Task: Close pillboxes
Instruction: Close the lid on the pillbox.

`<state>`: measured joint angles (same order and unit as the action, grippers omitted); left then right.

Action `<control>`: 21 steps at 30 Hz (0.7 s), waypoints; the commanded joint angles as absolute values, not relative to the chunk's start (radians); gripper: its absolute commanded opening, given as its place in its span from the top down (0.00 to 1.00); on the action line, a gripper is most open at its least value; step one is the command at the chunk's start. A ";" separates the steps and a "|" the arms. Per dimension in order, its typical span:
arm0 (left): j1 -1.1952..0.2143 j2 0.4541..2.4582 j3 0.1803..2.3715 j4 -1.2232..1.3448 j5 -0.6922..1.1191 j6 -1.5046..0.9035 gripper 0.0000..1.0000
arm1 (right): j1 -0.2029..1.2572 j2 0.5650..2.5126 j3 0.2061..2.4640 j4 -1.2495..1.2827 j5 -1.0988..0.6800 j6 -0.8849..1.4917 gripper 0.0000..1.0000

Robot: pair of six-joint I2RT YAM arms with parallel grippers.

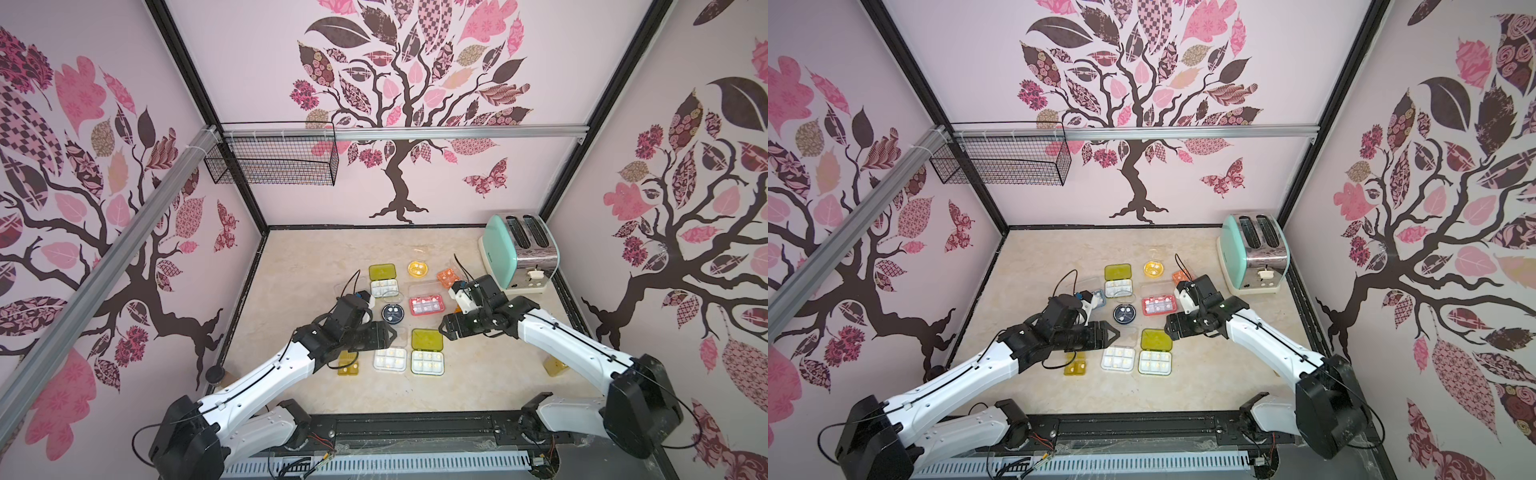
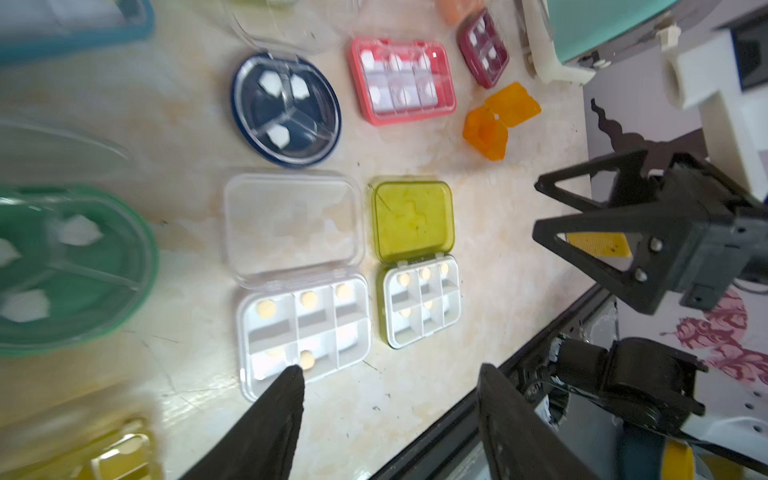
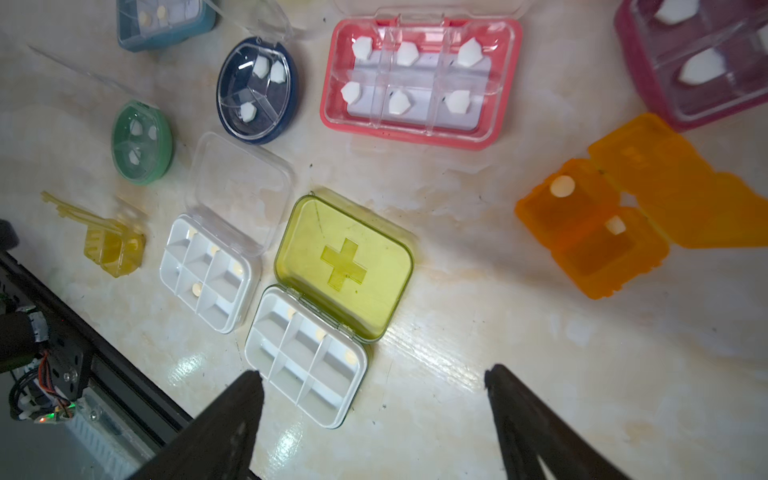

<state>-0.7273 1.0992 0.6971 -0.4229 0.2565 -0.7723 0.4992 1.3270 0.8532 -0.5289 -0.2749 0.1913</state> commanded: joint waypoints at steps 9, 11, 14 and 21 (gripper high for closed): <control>-0.843 1.177 0.574 -0.165 0.326 -1.020 0.42 | 0.501 1.549 0.985 -0.470 -0.367 0.068 0.29; -0.866 1.196 0.565 -0.142 0.321 -1.035 0.43 | 0.501 1.579 0.992 -0.451 -0.379 0.076 0.31; -0.883 1.233 0.565 -0.132 0.321 -1.036 0.45 | 0.500 1.623 1.003 -0.437 -0.370 0.080 0.33; -0.927 1.316 0.545 -0.047 0.322 -1.073 0.47 | 0.499 1.667 1.015 -0.422 -0.352 0.080 0.27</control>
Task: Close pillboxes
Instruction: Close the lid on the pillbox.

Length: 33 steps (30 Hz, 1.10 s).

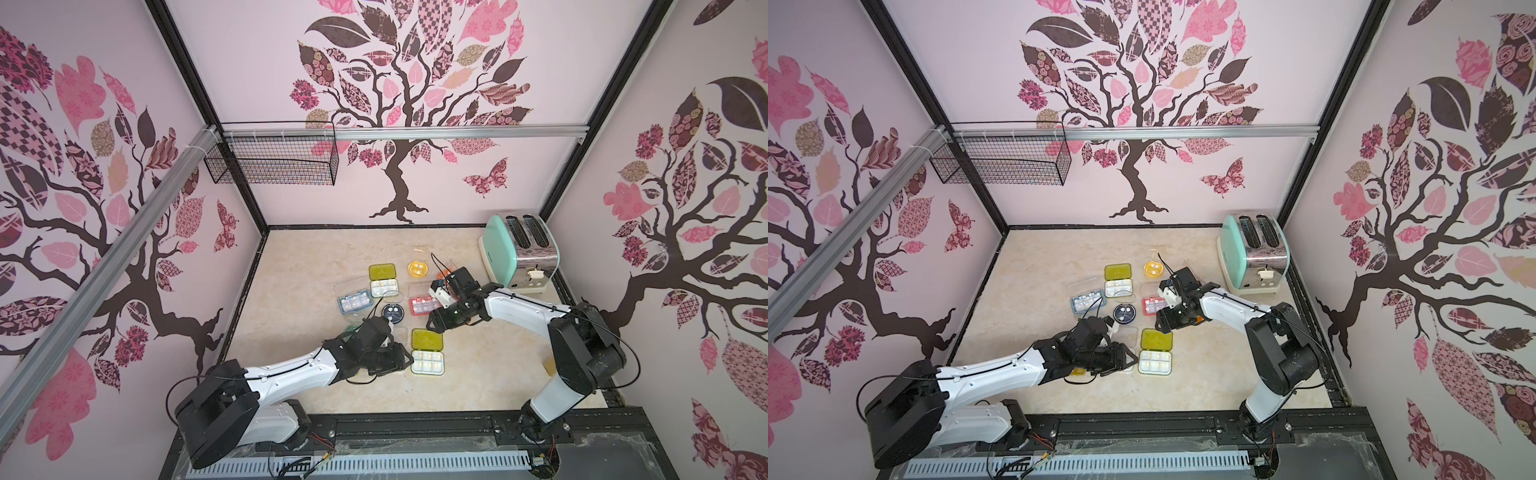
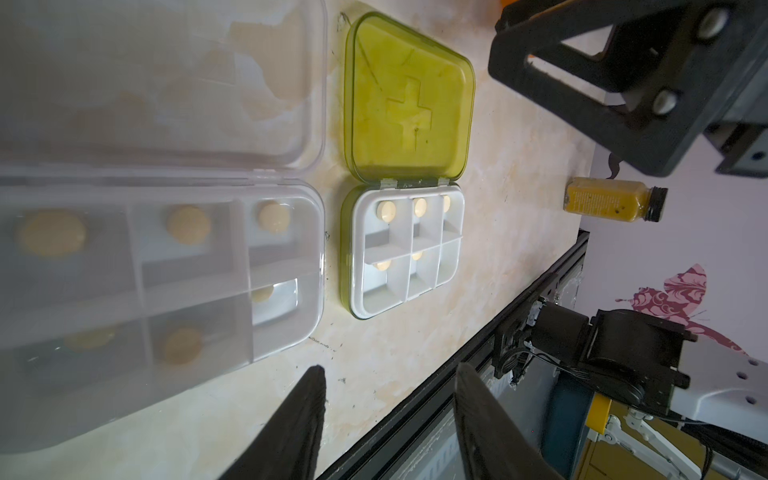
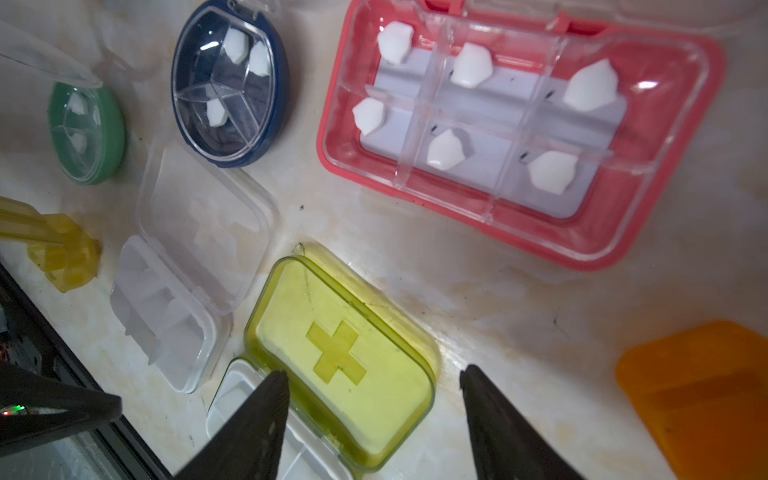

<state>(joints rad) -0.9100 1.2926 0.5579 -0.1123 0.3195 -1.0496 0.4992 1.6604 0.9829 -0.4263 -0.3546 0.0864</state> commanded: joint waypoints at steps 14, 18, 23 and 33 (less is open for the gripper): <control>-0.965 1.461 0.576 -0.009 0.333 -1.080 0.51 | 0.499 1.724 1.012 -0.393 -0.370 0.087 0.24; -0.972 1.502 0.595 0.005 0.337 -1.075 0.53 | 0.496 1.730 1.005 -0.375 -0.382 0.096 0.24; -0.976 1.545 0.614 0.012 0.342 -1.068 0.57 | 0.492 1.733 0.992 -0.356 -0.426 0.100 0.24; -0.976 1.586 0.635 0.009 0.334 -1.057 0.61 | 0.488 1.768 0.995 -0.376 -0.402 0.074 0.24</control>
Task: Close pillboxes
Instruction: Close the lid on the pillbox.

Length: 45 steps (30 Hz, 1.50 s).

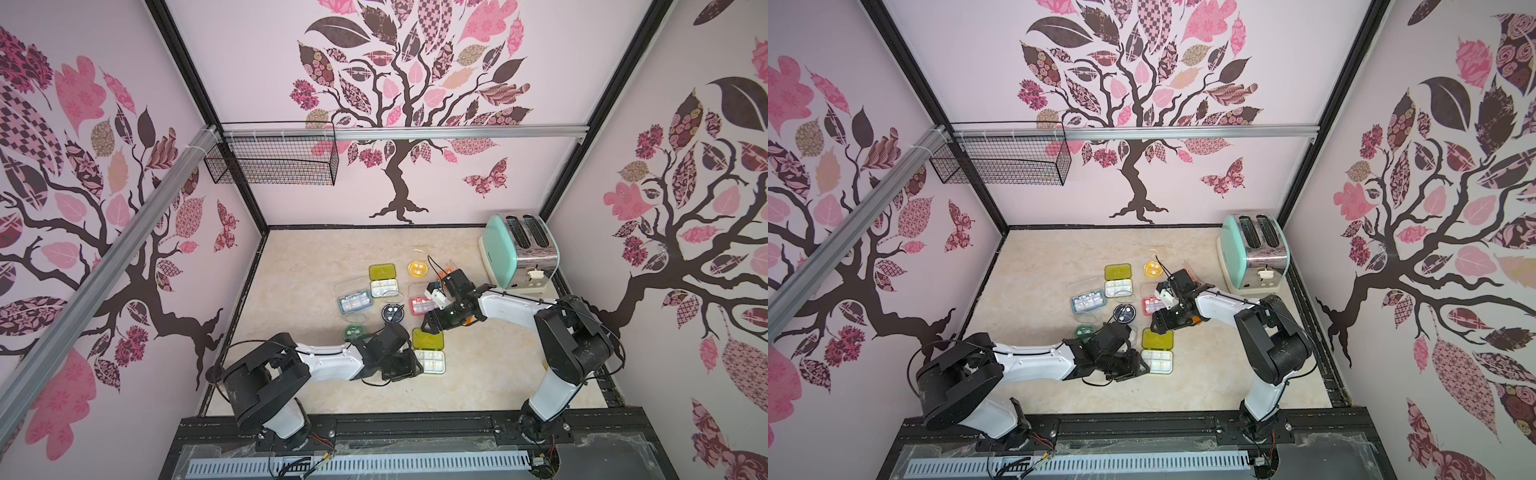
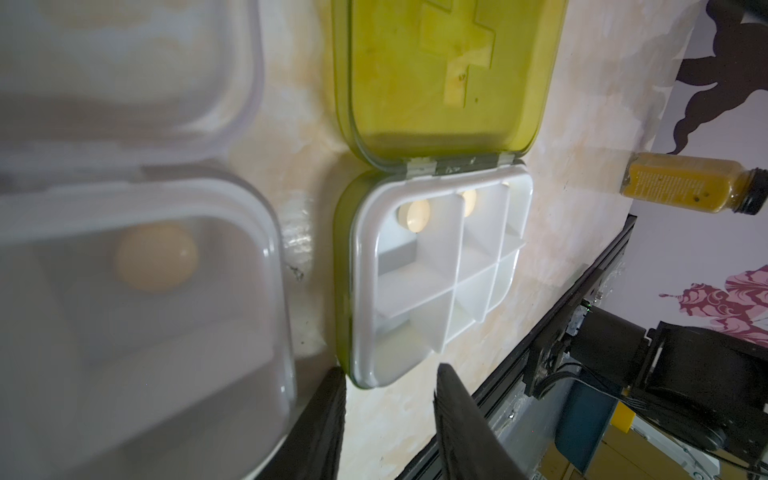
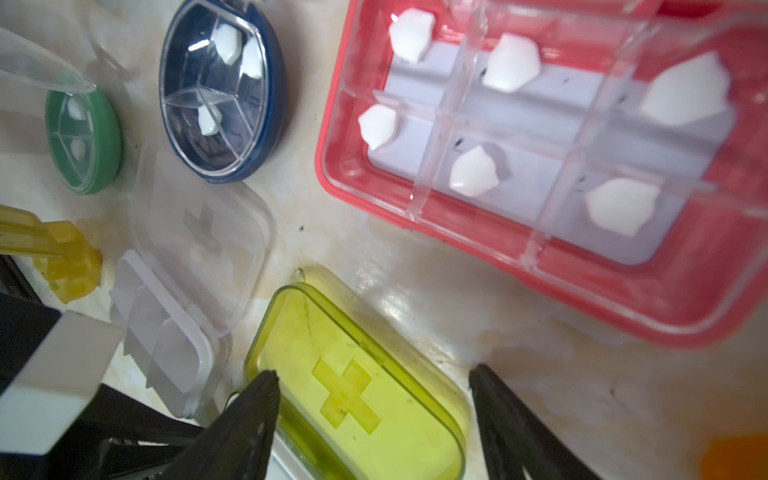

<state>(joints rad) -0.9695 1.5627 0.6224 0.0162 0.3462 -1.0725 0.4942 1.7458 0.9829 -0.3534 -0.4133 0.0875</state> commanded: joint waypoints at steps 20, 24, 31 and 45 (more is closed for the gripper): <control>-0.976 1.602 0.661 -0.039 0.256 -1.067 0.64 | 0.488 1.685 0.982 -0.416 -0.429 0.063 0.25; -0.976 1.606 0.664 -0.038 0.247 -1.071 0.64 | 0.488 1.666 0.980 -0.426 -0.441 0.063 0.26; -0.976 1.612 0.664 -0.035 0.240 -1.069 0.65 | 0.486 1.677 0.984 -0.440 -0.374 0.055 0.25; -0.976 1.607 0.657 -0.026 0.214 -1.083 0.65 | 0.485 1.745 0.996 -0.440 -0.398 0.033 0.27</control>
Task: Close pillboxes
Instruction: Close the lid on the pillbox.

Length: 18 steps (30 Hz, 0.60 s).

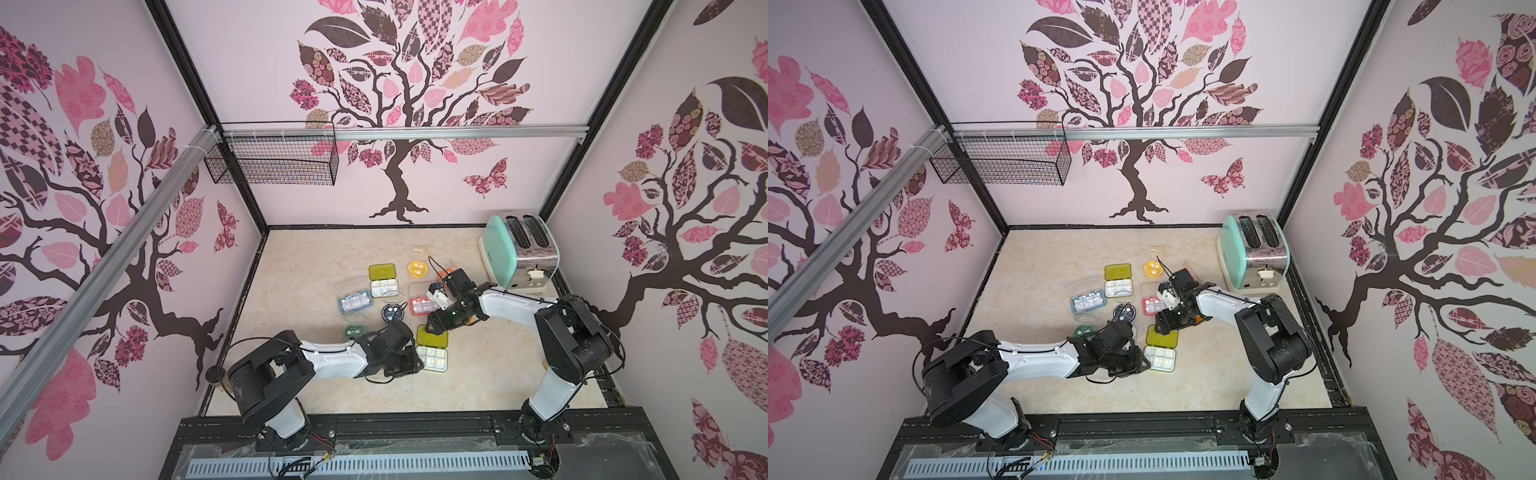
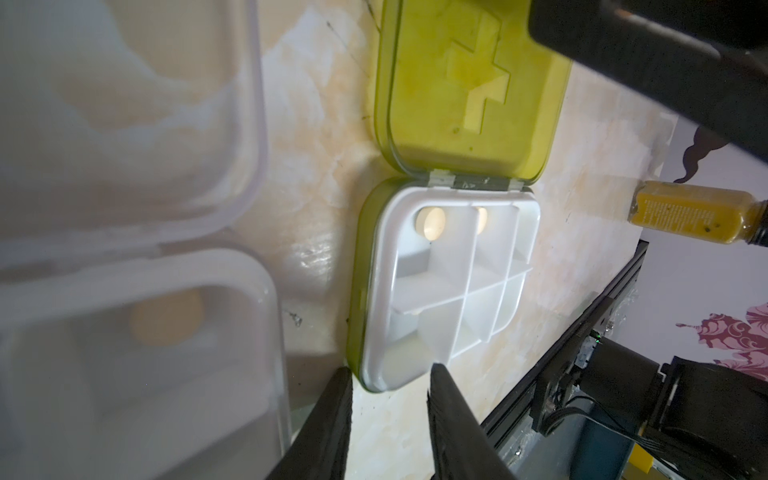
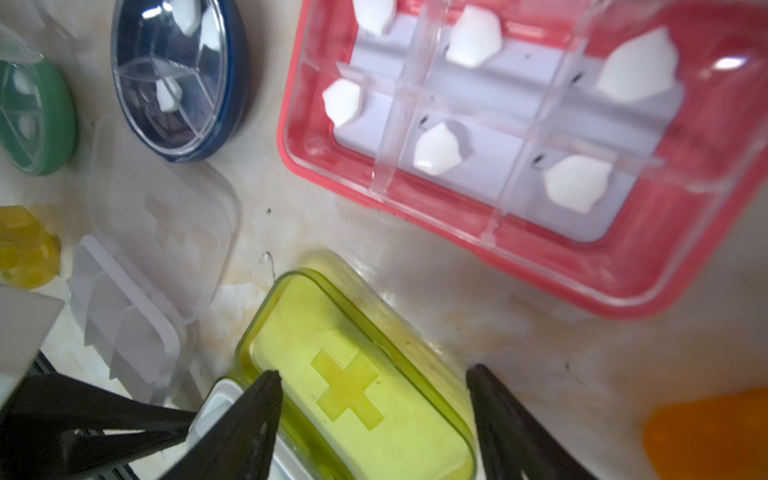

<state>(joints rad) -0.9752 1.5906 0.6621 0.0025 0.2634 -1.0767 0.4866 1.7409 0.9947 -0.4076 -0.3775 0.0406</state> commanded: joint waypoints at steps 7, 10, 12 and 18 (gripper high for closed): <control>-0.976 1.612 0.661 -0.016 0.198 -1.090 0.65 | 0.485 1.689 0.977 -0.439 -0.423 0.055 0.29; -0.976 1.615 0.662 -0.008 0.193 -1.095 0.65 | 0.485 1.672 0.976 -0.454 -0.432 0.051 0.30; -0.976 1.619 0.667 -0.008 0.192 -1.097 0.65 | 0.485 1.659 0.970 -0.457 -0.440 0.049 0.31; -0.976 1.620 0.668 -0.008 0.189 -1.097 0.66 | 0.484 1.642 0.966 -0.469 -0.375 0.051 0.32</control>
